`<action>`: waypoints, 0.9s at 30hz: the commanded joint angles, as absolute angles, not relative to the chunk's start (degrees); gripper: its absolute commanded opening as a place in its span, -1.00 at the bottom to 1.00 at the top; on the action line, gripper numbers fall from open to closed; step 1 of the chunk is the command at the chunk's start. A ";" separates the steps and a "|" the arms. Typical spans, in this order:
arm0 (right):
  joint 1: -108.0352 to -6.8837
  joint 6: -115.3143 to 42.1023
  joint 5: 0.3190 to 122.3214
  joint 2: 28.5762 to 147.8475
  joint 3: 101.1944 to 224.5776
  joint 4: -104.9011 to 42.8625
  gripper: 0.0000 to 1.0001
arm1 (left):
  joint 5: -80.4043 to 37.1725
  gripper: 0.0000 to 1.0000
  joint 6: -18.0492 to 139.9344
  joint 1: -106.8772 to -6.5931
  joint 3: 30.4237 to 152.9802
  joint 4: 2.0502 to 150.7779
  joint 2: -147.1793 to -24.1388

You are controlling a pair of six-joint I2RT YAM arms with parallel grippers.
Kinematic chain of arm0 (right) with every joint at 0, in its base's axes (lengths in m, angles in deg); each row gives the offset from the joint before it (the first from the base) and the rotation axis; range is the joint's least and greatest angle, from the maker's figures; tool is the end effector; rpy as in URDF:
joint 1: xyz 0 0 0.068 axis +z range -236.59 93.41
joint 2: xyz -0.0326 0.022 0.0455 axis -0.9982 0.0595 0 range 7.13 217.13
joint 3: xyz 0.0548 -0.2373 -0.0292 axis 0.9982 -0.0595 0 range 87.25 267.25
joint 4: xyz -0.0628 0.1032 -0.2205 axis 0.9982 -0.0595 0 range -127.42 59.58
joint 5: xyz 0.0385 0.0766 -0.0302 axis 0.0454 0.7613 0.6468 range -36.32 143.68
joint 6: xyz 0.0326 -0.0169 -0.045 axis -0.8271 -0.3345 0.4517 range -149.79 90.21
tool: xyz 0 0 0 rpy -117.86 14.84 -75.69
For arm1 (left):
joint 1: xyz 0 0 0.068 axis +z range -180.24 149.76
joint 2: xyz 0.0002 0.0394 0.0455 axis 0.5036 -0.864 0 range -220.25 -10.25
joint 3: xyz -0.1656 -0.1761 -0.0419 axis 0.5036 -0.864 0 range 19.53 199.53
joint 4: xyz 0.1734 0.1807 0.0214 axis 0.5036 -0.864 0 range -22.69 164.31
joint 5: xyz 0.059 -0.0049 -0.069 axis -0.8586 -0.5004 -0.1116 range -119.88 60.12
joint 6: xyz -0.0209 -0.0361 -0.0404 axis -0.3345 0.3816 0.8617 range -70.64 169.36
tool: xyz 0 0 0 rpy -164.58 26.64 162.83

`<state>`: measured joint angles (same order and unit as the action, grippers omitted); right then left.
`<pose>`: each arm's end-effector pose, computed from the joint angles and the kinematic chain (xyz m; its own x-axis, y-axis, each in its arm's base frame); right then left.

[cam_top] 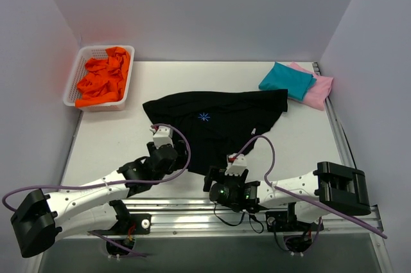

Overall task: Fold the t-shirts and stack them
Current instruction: Flatten the tshirt out

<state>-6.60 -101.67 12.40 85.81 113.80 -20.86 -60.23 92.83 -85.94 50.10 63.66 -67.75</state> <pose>0.0692 0.2341 0.1251 -0.6597 0.3718 -0.6532 -0.0921 0.8225 0.5612 0.1394 -0.1669 0.1925 -0.5845 -0.1964 -0.7873 0.1173 0.9396 -0.3215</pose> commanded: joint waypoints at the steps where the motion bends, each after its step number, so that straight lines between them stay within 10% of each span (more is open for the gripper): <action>1: -6.43 -104.50 10.00 86.50 114.06 -21.28 0.95 | -62.48 0.88 93.92 -86.22 49.59 65.34 -67.21; 16: -6.60 -105.82 8.42 84.74 111.43 -21.81 0.29 | -62.31 0.88 97.35 -86.22 49.33 73.34 -80.73; 27: -6.61 -106.34 8.68 83.95 109.75 -20.67 0.22 | -69.60 0.88 101.04 -84.47 59.16 67.37 -94.36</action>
